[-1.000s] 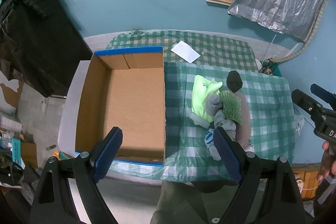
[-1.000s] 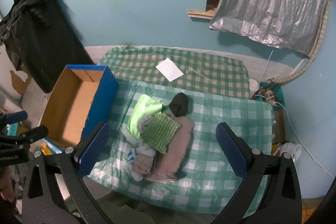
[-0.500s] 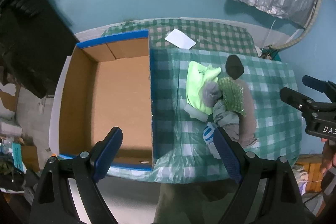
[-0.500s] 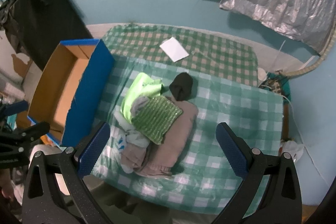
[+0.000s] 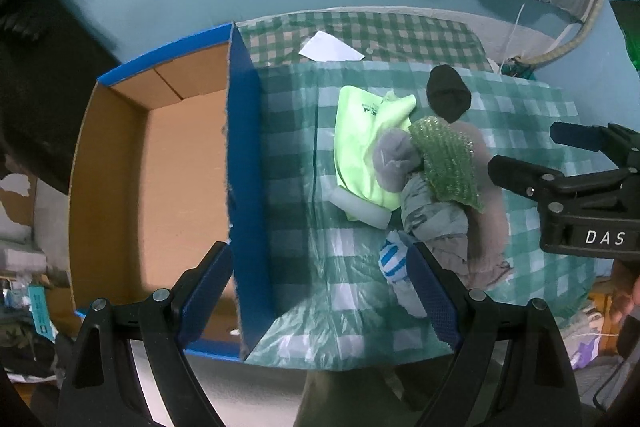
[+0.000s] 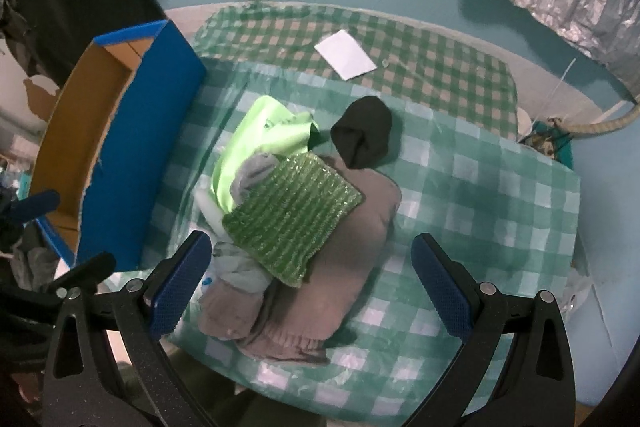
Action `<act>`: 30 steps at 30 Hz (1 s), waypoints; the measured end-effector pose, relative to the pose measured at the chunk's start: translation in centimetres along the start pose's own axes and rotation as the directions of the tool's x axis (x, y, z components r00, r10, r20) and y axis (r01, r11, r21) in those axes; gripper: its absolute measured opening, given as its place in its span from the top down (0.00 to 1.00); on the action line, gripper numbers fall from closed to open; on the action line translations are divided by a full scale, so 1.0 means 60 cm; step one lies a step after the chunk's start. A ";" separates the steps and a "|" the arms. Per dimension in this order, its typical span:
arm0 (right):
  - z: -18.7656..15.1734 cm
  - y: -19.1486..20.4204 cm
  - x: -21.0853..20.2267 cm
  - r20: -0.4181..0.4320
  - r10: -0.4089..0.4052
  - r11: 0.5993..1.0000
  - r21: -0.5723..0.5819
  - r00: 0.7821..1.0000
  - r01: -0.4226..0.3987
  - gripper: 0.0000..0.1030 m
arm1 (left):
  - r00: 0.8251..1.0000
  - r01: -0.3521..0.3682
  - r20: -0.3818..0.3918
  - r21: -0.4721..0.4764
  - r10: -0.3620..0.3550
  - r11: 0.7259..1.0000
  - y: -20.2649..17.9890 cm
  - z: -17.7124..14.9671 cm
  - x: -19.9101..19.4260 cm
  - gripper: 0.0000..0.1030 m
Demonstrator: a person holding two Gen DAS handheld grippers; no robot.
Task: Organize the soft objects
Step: 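Lower both tools toward the pile of soft items on the bed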
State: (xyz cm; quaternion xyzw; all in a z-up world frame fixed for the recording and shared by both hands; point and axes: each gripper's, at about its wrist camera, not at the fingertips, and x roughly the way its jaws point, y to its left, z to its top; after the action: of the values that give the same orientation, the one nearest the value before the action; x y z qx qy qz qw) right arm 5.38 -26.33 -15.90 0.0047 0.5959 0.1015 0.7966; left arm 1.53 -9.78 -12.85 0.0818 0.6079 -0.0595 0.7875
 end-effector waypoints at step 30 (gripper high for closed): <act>0.020 0.023 0.129 -0.112 0.034 0.999 0.011 0.993 -0.033 0.15 | 0.996 -0.015 -0.085 -0.047 0.011 0.999 0.030 0.000 0.093 0.13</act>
State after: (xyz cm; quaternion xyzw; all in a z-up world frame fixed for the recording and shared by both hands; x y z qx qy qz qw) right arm 8.40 -23.53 -22.73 0.0128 0.6402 0.1123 0.7599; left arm 3.30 -7.95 -18.15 0.0693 0.6416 -0.0365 0.7630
